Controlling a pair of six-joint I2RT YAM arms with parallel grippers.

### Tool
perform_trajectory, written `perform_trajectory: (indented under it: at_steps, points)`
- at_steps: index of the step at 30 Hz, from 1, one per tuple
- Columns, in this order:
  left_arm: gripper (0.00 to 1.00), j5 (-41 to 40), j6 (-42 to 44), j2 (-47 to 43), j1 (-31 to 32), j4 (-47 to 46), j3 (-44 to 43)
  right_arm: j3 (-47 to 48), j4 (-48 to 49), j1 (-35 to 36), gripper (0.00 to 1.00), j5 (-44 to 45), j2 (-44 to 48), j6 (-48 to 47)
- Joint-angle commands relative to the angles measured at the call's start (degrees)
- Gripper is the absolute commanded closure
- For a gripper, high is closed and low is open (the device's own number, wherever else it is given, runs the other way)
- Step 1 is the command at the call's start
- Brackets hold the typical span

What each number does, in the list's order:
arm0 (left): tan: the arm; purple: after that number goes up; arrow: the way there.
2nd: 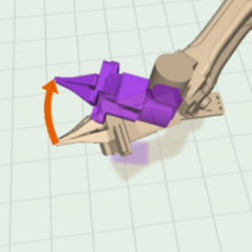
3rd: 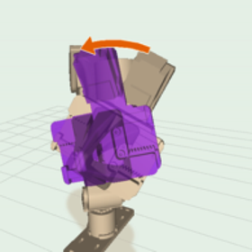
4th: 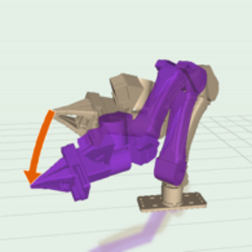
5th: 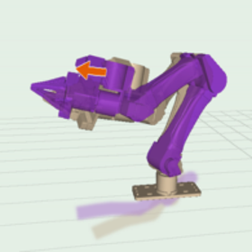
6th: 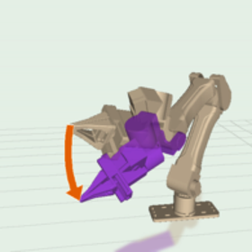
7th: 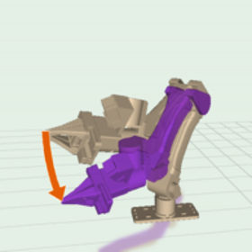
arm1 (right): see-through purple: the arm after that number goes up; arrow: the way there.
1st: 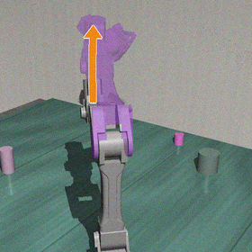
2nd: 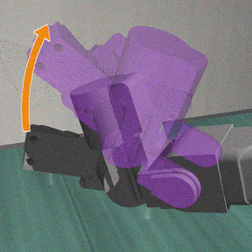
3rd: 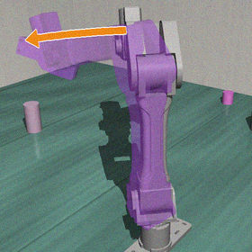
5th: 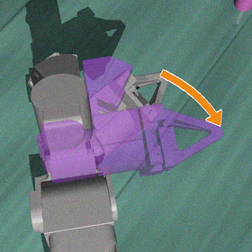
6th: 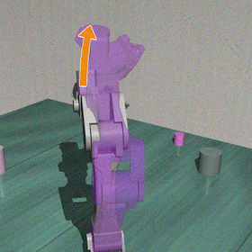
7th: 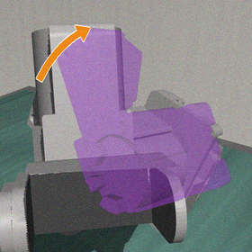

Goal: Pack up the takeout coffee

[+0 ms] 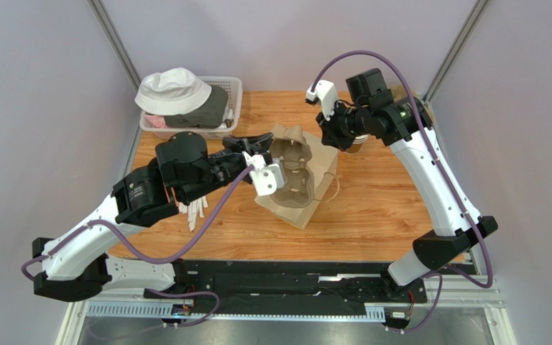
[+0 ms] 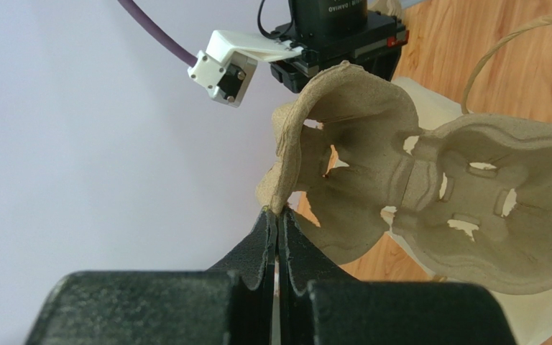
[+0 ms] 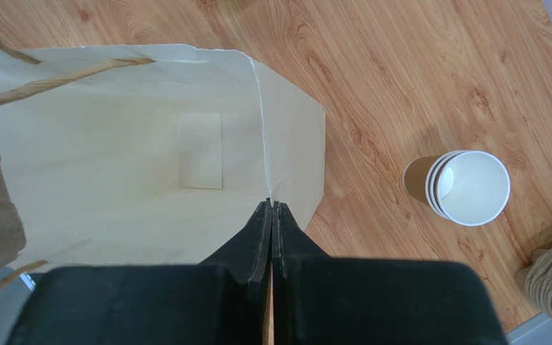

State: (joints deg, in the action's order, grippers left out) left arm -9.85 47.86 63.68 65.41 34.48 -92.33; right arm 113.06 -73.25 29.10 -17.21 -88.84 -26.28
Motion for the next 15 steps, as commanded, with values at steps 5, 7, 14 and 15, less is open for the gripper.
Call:
perform_trajectory:
  at_steps: [5, 7, 14, 15]
  points:
    - [1.0, -3.7, 10.4, -2.9, 5.3, -11.3, 3.4, 1.3, 0.8, 1.4, 1.0, 0.2, 1.2, 1.2]
    - [1.0, -3.9, 11.9, -2.7, 6.5, -13.1, 2.4, 1.2, 0.8, 1.6, 1.0, 0.3, 1.0, 1.1]
    - [1.0, -3.4, 18.9, -1.0, 7.5, -19.5, 2.7, 1.5, 0.4, 2.5, 1.0, 0.3, 0.6, 0.5]
    - [1.0, -2.9, 18.4, -1.0, 7.5, -19.6, 2.7, 1.5, 0.3, 2.7, 1.0, 0.3, 0.5, 0.5]
